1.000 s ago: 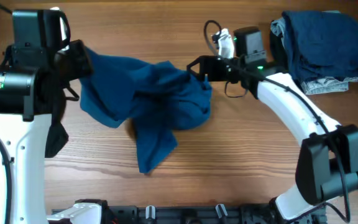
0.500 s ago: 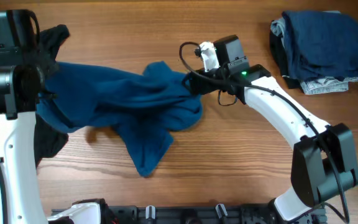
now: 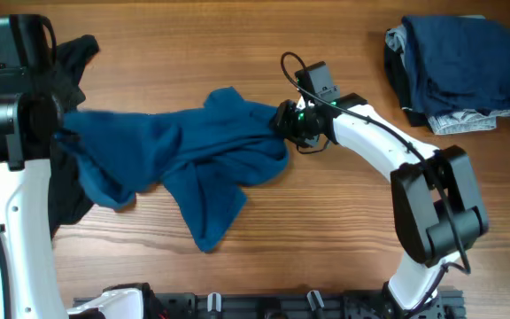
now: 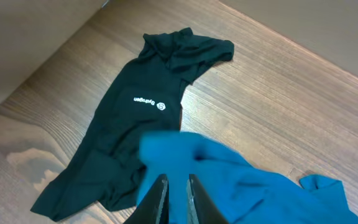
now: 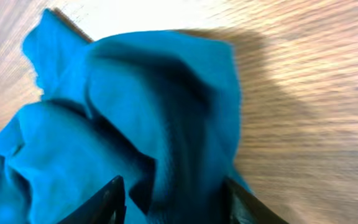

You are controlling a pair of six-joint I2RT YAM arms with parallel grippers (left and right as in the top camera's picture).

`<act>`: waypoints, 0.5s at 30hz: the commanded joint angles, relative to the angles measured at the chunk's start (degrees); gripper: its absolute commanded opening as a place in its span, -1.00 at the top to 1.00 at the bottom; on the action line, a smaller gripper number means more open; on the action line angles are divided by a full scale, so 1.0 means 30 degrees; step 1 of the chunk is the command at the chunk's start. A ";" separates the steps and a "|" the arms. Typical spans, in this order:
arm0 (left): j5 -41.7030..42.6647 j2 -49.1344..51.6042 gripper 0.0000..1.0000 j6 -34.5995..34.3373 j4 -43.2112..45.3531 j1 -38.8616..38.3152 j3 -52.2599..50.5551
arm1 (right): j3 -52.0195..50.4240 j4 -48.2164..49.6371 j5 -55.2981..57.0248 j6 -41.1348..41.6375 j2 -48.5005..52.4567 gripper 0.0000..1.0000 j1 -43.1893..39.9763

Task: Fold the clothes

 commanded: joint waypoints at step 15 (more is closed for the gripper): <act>0.4772 0.0882 0.92 -0.0328 -0.0102 0.0029 0.0197 | 0.3657 -0.2397 0.0393 -0.7694 -0.3920 0.91 -0.3927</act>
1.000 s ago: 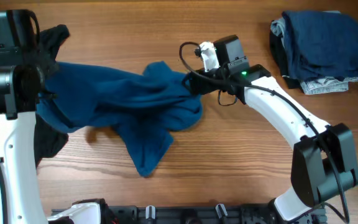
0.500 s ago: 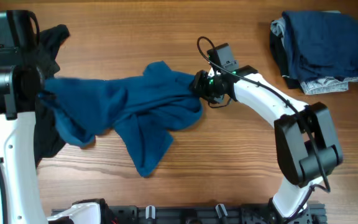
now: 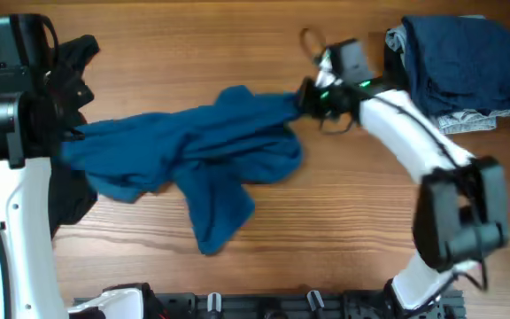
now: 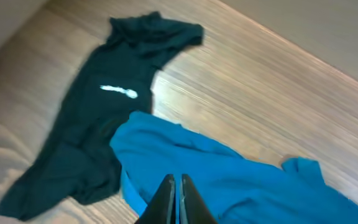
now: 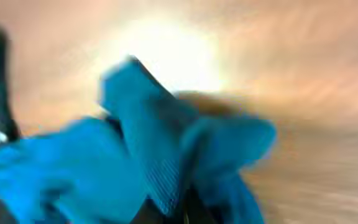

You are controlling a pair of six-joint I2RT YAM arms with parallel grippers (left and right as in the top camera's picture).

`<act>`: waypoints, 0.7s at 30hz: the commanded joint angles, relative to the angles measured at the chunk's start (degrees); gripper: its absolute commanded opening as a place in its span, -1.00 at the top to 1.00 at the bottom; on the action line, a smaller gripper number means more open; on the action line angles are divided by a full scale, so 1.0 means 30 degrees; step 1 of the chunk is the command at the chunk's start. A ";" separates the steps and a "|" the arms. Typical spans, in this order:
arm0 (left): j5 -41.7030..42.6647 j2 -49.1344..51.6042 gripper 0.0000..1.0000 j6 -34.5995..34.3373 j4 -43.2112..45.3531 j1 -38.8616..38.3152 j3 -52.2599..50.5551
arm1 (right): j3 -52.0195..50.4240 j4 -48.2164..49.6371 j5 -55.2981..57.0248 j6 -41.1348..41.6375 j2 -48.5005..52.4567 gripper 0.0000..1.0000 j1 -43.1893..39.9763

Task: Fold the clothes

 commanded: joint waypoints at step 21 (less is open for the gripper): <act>0.6113 1.1504 -0.30 0.5829 -0.1894 -0.8670 0.0189 | 0.1749 -0.2892 0.3679 -0.3366 -0.3388 0.91 -0.2390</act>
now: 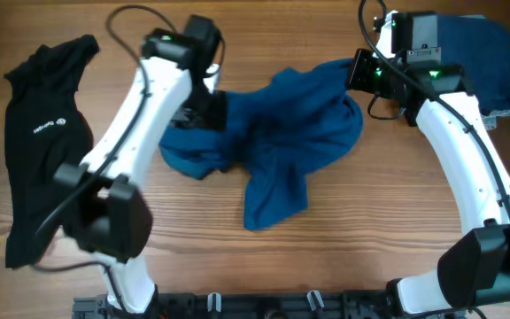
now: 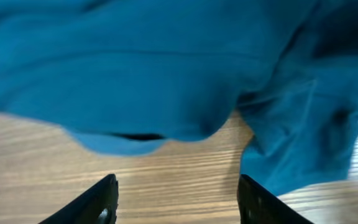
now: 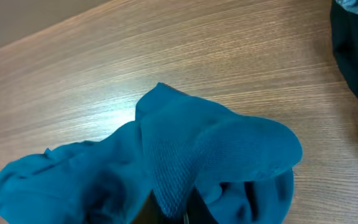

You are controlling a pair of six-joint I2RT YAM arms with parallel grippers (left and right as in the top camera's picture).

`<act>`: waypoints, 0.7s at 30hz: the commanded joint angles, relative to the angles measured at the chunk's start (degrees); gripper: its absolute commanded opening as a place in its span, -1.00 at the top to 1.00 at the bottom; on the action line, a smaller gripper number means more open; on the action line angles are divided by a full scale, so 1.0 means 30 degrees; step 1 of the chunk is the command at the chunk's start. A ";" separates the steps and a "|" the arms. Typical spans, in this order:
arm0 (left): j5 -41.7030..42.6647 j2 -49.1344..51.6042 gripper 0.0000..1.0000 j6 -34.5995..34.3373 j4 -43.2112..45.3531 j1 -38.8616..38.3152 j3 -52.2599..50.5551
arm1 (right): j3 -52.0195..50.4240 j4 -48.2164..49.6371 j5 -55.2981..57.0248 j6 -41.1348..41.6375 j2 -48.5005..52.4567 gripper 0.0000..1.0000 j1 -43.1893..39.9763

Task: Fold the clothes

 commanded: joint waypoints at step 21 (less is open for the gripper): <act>-0.2885 0.5013 0.92 0.0430 0.5632 -0.1858 -0.1020 | 0.0219 -0.0270 0.0641 -0.0605 0.0066 0.90 -0.0153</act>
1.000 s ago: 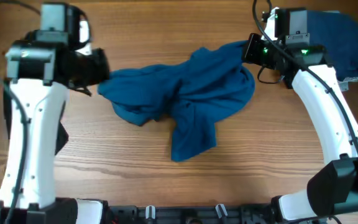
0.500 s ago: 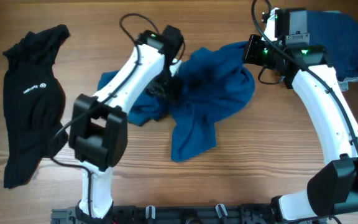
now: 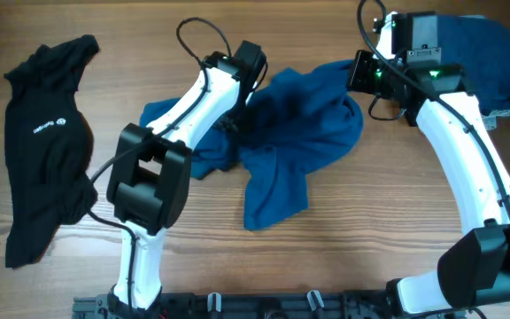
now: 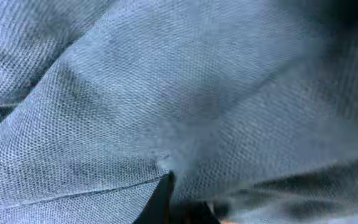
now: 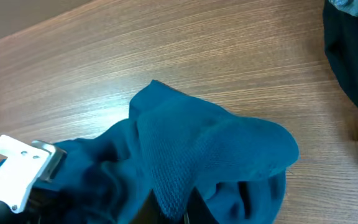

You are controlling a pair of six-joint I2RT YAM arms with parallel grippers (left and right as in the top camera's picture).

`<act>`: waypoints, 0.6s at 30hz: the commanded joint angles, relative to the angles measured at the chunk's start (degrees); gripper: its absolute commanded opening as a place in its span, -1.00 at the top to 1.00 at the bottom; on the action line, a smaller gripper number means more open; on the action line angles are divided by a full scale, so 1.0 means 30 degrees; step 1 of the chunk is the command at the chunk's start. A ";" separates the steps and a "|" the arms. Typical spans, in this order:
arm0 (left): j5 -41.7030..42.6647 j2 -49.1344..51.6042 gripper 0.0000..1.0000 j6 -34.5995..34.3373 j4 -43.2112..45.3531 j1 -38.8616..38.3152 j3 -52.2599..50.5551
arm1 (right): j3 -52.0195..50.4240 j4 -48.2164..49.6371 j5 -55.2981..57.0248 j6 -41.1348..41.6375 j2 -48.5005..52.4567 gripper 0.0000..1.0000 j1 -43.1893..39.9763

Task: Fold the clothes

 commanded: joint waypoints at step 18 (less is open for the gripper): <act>-0.0896 -1.5227 0.92 -0.3978 0.1727 0.5304 0.1355 | 0.0991 -0.1457 0.0386 -0.1137 -0.6186 0.91 -0.1297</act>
